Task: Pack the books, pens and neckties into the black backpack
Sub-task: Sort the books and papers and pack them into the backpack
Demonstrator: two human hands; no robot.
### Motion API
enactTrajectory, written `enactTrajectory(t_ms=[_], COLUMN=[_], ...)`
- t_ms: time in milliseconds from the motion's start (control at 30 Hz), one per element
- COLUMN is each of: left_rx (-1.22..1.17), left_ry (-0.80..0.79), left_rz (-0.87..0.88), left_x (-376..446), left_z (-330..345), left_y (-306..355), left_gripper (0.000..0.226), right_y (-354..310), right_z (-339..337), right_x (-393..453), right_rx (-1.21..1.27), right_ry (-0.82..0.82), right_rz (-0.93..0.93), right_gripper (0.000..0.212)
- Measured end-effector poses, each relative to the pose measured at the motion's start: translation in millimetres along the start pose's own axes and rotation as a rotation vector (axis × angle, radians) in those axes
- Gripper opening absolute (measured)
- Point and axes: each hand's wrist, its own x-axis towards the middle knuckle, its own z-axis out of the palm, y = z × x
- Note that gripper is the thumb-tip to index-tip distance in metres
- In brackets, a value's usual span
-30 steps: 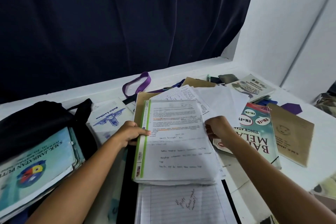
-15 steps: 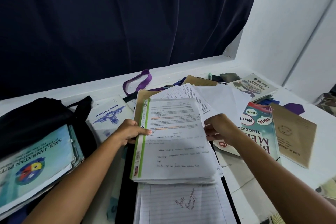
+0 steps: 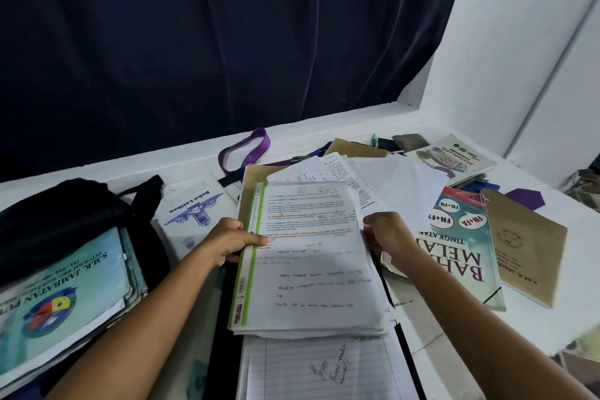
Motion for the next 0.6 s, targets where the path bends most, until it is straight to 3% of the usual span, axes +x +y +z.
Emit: enactTrajectory(t_ms=[167,333,467,600], left_rx=[-0.013,-0.026,-0.209,-0.377], left_ry=[-0.008,0.019,-0.092,-0.095], left_rz=[-0.005,0.048,0.033,0.062], left_x=[1.2,5.8,0.6,-10.6], left_z=[-0.4,3.8,9.4,15.5], left_y=[-2.1,4.9,24.1,30.6], left_gripper=[0.031,0.033,0.022,0.027], right_y=[1.0,6.5,12.1,19.4], right_z=[-12.8,-4.1,-7.8,-7.2], right_x=[3.4,8.0,16.3,23.3], right_rx=[0.171,0.108,0.077,0.003], right_ry=[-0.020,-0.054,-0.063,-0.037], right_rz=[0.006,-0.026,-0.061,-0.069], right_gripper=[0.015,0.016,0.005,0.034])
